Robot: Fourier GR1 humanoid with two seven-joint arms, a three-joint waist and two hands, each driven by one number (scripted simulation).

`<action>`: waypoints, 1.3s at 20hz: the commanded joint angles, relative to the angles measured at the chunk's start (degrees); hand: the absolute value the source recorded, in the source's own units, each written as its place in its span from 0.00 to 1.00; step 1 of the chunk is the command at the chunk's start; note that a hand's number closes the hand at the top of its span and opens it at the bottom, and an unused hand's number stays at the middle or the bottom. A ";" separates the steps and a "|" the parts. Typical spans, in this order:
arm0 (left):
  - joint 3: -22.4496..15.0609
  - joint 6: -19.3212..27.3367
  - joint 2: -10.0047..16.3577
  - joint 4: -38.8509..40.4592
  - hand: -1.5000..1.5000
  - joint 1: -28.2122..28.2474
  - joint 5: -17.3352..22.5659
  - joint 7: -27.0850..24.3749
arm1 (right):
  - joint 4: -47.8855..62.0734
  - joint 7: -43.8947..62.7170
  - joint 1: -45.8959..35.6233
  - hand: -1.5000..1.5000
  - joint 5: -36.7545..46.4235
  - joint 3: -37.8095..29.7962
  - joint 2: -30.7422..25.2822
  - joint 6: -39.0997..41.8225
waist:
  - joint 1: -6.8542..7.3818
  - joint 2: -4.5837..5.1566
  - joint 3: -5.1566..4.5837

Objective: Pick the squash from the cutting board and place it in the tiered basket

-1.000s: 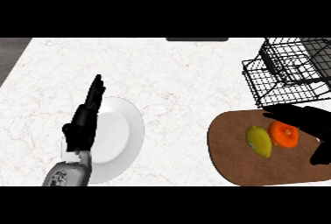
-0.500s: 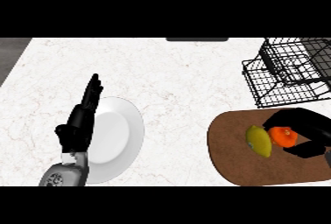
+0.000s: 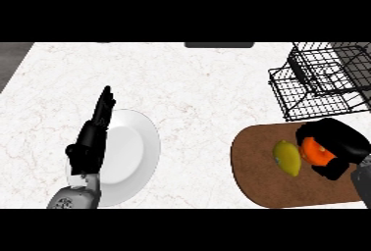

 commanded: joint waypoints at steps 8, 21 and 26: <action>1.31 -0.58 0.39 0.22 0.50 0.91 1.21 -0.90 | -17.91 40.62 7.93 1.00 12.54 2.49 12.36 8.43 | -0.68 0.20 0.66; 0.50 -0.24 -0.07 -0.20 0.50 0.67 -0.04 0.00 | -58.90 51.69 2.00 1.00 2.93 -11.41 8.98 34.50 | -0.78 0.00 0.63; 1.09 -1.55 0.41 1.86 0.50 0.26 0.80 -1.82 | -63.32 58.20 -10.10 1.00 -4.67 -19.83 8.92 49.97 | -0.07 0.29 0.61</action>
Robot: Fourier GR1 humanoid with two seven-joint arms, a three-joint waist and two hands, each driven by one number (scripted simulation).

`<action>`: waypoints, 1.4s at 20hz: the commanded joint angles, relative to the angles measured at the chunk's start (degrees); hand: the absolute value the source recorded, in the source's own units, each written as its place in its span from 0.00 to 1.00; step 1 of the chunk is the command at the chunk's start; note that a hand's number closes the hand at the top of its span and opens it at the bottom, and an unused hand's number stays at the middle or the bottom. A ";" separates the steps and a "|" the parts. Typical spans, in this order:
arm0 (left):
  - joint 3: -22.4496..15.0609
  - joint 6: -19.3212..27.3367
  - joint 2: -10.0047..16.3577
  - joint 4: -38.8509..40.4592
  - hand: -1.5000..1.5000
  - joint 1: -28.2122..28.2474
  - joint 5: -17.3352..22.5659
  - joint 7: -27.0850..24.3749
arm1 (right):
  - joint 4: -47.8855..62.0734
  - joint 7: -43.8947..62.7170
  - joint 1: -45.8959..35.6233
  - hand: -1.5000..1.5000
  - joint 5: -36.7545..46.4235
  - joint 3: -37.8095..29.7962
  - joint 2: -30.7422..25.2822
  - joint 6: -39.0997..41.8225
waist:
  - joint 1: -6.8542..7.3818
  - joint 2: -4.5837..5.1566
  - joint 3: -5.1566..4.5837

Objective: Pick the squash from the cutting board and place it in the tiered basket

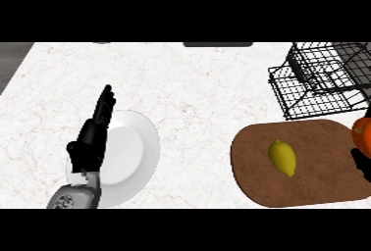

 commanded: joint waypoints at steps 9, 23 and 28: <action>1.08 -2.08 1.66 -0.72 0.50 0.98 1.35 -1.04 | 10.11 11.25 -26.96 1.00 -14.63 -17.52 3.24 12.57 | 1.25 0.22 0.01; 3.62 -1.86 1.40 2.40 0.50 -6.61 1.34 2.81 | 35.84 2.50 -31.10 1.00 -8.56 -10.27 -8.94 -8.59 | 1.07 0.51 0.09; -0.38 -1.45 -0.95 -0.42 0.50 1.66 0.08 -1.63 | 43.26 -1.05 -31.18 1.00 -5.29 -6.20 -11.37 -13.61 | 1.35 0.41 0.08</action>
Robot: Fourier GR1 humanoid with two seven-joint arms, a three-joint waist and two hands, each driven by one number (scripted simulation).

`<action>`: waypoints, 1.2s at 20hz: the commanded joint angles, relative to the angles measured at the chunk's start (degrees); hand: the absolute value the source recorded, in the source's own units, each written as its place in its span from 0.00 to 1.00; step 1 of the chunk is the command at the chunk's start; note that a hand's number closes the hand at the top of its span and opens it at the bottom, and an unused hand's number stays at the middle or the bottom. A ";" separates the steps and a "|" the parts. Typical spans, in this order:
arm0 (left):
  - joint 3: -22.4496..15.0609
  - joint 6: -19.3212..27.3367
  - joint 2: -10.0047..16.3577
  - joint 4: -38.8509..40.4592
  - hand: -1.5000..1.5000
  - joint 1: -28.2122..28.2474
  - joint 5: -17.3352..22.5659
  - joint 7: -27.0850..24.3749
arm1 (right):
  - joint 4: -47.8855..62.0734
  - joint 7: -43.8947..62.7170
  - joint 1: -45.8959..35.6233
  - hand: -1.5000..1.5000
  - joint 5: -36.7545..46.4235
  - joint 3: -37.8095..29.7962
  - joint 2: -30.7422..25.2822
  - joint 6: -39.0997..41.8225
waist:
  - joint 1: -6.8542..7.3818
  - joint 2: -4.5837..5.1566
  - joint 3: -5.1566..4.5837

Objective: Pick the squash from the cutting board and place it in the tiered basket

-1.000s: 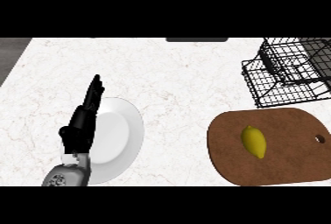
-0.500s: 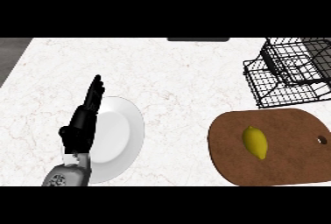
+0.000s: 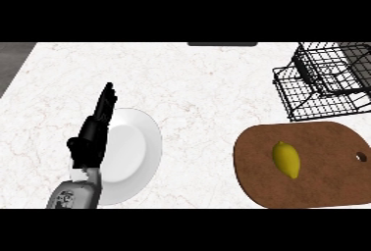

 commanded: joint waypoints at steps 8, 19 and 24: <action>-1.23 0.23 -1.25 -0.38 0.50 0.66 -0.64 -0.03 | 20.32 -2.02 -1.59 0.00 -2.39 -7.48 1.02 -13.25 | 0.19 0.09 0.04; -1.73 1.88 -1.74 0.32 0.50 1.70 -1.80 -1.25 | 25.55 -2.93 -7.67 0.00 -14.38 -20.21 -1.90 -18.96 | -0.35 -0.17 0.03; 0.04 1.05 -0.74 -0.42 0.50 0.43 -0.51 0.38 | 28.55 -1.28 -5.37 0.00 -17.65 -26.90 -10.87 -17.38 | -0.78 -0.25 0.04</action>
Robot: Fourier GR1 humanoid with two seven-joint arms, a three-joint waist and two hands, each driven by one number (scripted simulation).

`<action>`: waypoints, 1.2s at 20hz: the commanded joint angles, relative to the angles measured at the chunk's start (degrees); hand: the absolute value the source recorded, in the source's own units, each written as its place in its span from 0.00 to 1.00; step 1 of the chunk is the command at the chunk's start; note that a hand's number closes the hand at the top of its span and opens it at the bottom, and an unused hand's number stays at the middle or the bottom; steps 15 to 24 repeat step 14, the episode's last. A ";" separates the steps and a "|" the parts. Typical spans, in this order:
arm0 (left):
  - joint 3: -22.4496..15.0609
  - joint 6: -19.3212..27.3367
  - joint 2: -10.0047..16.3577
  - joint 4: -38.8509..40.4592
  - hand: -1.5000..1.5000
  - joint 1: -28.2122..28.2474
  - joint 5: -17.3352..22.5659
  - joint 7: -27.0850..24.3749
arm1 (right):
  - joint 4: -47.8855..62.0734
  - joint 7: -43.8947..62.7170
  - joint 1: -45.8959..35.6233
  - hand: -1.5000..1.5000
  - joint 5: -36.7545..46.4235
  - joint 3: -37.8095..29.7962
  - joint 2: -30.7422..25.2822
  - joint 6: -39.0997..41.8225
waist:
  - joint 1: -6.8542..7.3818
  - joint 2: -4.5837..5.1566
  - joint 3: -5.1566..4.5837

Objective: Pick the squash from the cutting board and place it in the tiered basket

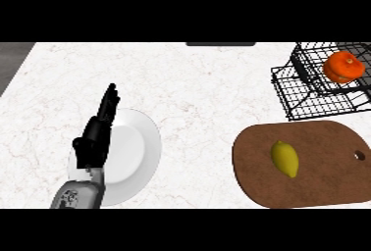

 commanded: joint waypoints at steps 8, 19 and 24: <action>0.56 -0.41 1.57 -2.88 0.50 1.34 0.62 2.20 | 6.69 -6.24 15.11 0.00 -14.59 -21.44 -14.14 6.90 | -1.31 -0.27 0.10; 2.42 -1.24 2.43 -1.06 0.50 -0.18 1.93 1.96 | 18.38 -18.50 27.64 0.00 -20.06 -29.91 -24.94 16.83 | -1.39 -0.02 0.16; 2.42 -1.24 2.43 -1.06 0.50 -0.18 1.93 1.96 | 18.38 -18.50 27.64 0.00 -20.06 -29.91 -24.94 16.83 | -1.39 -0.02 0.16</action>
